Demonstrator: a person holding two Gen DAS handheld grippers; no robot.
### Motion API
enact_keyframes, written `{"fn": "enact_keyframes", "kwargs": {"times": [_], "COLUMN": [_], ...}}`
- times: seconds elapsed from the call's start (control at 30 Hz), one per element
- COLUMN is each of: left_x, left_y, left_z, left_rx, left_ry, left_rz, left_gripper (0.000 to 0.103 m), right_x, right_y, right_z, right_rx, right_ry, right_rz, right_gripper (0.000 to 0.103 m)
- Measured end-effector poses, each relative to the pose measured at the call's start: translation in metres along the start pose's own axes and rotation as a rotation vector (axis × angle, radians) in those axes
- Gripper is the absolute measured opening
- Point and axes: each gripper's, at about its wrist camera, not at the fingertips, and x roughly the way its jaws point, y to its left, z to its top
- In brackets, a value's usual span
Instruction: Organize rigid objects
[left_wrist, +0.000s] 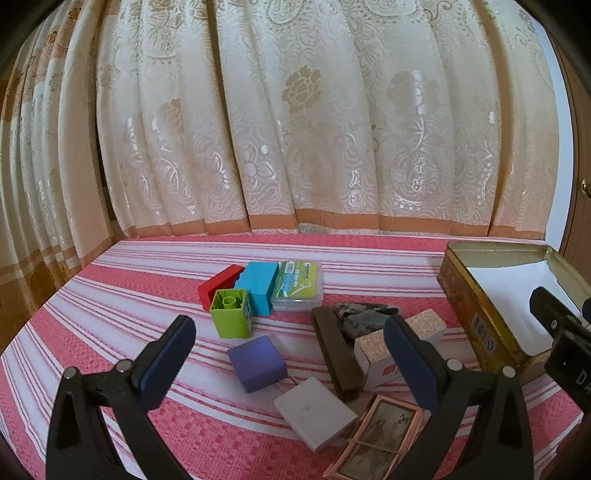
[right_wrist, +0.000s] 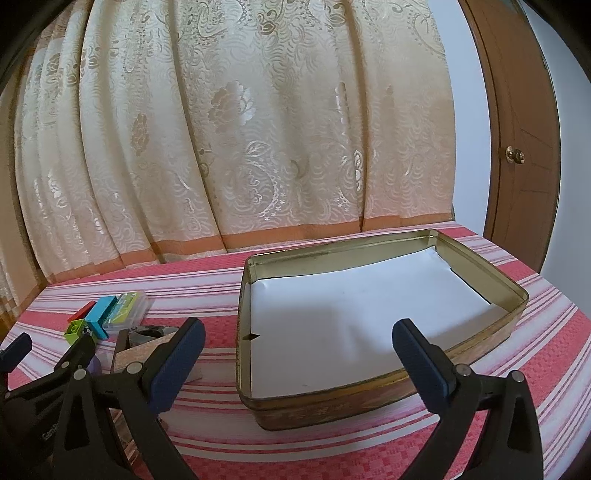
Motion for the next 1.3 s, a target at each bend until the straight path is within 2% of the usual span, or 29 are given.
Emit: {"fn": "enact_keyframes", "kwargs": {"times": [0.3, 0.6, 0.93, 1.17, 1.27, 1.3], "left_x": [0.000, 0.003, 0.008, 0.013, 0.017, 0.018], "left_y": [0.000, 0.007, 0.025, 0.061, 0.080, 0.083], "left_z": [0.000, -0.001, -0.002, -0.002, -0.004, -0.005], "left_rx": [-0.004, -0.033, -0.027, -0.087, -0.131, -0.136], "left_ry": [0.002, 0.024, 0.053, 0.070, 0.091, 0.097], "left_rz": [-0.002, -0.018, 0.013, 0.050, 0.068, 0.070], "left_gripper": [0.103, 0.103, 0.103, 0.103, 0.103, 0.103], "right_x": [0.000, 0.001, -0.001, 0.005, 0.012, 0.014], "right_y": [0.001, 0.017, 0.035, 0.051, 0.061, 0.064], "right_z": [0.000, -0.004, -0.010, -0.016, -0.022, -0.023], "right_rx": [-0.004, -0.075, -0.155, -0.230, -0.266, -0.280], "right_ry": [0.005, 0.029, 0.039, 0.103, 0.181, 0.193], "right_rz": [0.007, 0.087, 0.146, 0.267, 0.354, 0.350], "right_gripper": [0.102, 0.102, 0.102, 0.102, 0.102, 0.102]}}
